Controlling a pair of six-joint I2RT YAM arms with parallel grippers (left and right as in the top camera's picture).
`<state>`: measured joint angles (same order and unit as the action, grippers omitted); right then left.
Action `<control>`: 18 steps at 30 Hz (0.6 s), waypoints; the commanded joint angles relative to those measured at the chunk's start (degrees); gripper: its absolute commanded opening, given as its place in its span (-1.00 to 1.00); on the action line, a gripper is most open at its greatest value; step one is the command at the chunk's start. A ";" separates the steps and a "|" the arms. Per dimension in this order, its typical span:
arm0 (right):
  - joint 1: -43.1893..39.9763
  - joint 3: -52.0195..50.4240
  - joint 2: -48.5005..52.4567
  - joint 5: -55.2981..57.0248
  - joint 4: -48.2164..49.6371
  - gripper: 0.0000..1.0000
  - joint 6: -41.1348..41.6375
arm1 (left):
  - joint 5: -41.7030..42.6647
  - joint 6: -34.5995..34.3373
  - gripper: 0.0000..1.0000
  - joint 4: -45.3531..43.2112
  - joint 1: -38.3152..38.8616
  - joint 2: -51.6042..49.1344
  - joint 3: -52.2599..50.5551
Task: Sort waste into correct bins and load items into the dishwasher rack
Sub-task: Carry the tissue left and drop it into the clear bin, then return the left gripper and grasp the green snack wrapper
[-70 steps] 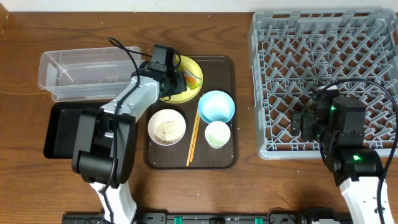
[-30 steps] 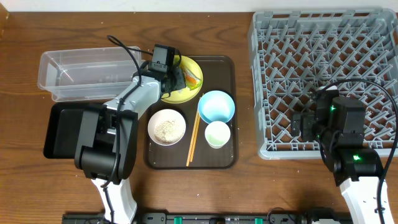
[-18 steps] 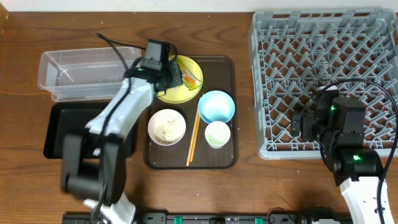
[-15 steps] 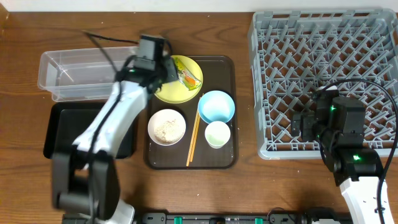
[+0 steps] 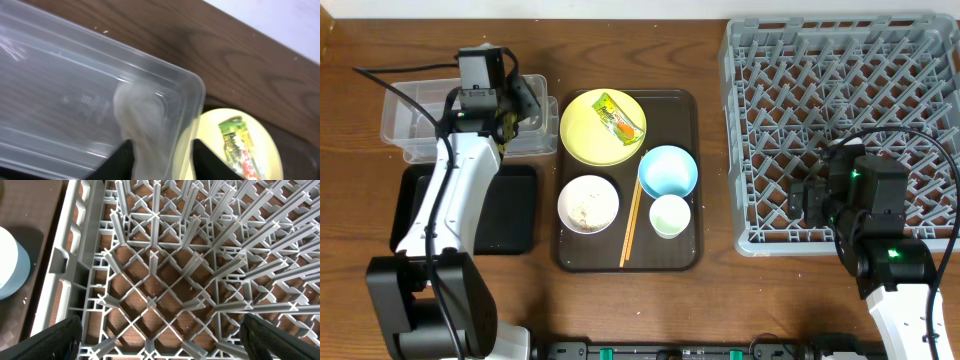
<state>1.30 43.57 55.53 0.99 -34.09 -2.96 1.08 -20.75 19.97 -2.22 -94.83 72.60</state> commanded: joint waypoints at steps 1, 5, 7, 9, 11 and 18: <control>0.13 1.42 -0.50 -0.39 -0.02 0.99 0.76 | 1.22 0.48 -0.09 0.11 0.37 -0.24 0.76; 0.13 1.42 -0.50 -0.42 -0.04 0.99 0.76 | 6.73 0.48 -0.07 0.09 2.49 -0.26 0.76; 0.13 1.42 -0.50 -0.42 -0.02 0.98 0.76 | 7.32 0.48 0.00 0.09 4.52 -0.33 0.76; 0.13 1.42 -0.50 -0.42 -0.02 0.99 0.76 | 7.28 0.50 0.06 -0.13 6.99 -0.70 0.76; 0.13 1.42 -0.50 -0.42 -0.04 0.98 0.76 | 7.28 0.48 0.07 -0.81 9.27 -1.64 0.76; 0.13 1.42 -0.50 -0.44 -0.11 0.98 0.76 | 7.30 -8.00 0.09 -2.51 15.04 -8.44 0.76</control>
<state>1.30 43.57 55.51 0.97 -34.09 -2.96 8.05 -23.90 17.56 11.68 -100.40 72.60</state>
